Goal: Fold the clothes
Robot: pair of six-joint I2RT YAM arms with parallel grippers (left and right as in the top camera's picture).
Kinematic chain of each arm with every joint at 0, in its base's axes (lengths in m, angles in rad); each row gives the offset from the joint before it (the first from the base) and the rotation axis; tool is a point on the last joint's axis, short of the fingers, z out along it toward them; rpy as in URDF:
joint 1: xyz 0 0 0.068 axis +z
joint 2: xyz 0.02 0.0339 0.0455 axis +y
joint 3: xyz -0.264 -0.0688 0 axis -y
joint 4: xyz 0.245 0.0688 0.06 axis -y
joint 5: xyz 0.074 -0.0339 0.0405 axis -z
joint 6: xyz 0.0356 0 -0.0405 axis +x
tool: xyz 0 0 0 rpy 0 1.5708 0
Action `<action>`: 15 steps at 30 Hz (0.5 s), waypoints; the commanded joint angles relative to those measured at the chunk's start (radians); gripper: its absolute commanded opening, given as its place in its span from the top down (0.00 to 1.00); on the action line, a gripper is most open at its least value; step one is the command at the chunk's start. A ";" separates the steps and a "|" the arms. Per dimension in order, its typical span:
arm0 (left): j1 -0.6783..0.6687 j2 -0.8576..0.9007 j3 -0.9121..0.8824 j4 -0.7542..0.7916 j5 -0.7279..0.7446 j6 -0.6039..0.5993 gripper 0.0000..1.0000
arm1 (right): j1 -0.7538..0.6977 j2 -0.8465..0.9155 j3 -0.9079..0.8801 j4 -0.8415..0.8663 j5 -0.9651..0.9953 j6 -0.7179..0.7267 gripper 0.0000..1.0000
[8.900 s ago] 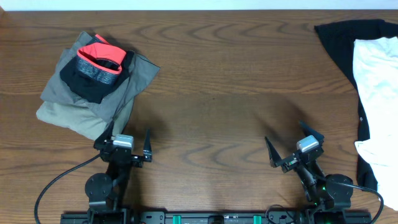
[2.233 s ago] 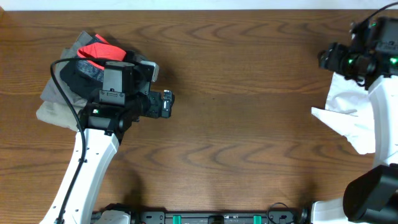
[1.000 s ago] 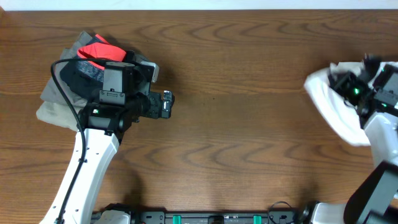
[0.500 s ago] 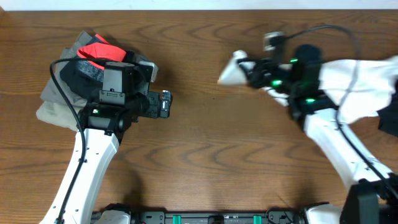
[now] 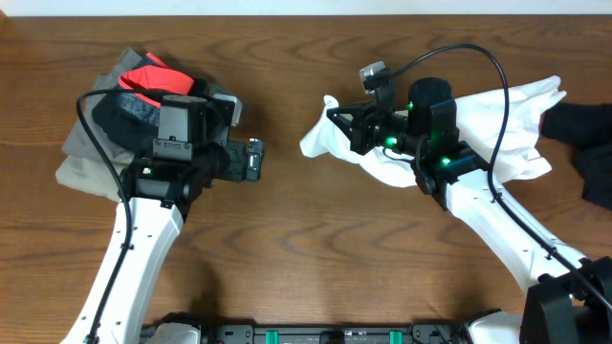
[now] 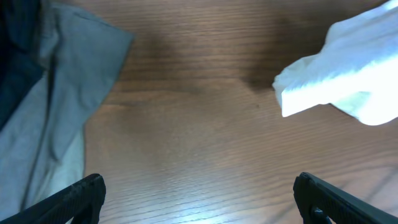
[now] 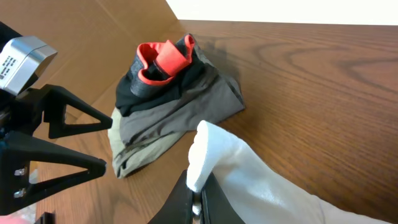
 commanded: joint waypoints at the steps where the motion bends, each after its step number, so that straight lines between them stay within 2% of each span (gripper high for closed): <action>1: -0.002 -0.003 0.017 0.004 0.094 -0.005 0.02 | 0.003 -0.004 0.005 0.013 -0.043 -0.027 0.97; 8: -0.002 0.019 0.002 0.034 0.152 -0.005 0.02 | 0.002 -0.014 0.005 0.166 -0.184 0.063 0.97; 15: -0.021 0.080 0.002 0.175 0.372 -0.005 0.02 | 0.001 -0.024 0.005 0.372 -0.272 0.215 0.96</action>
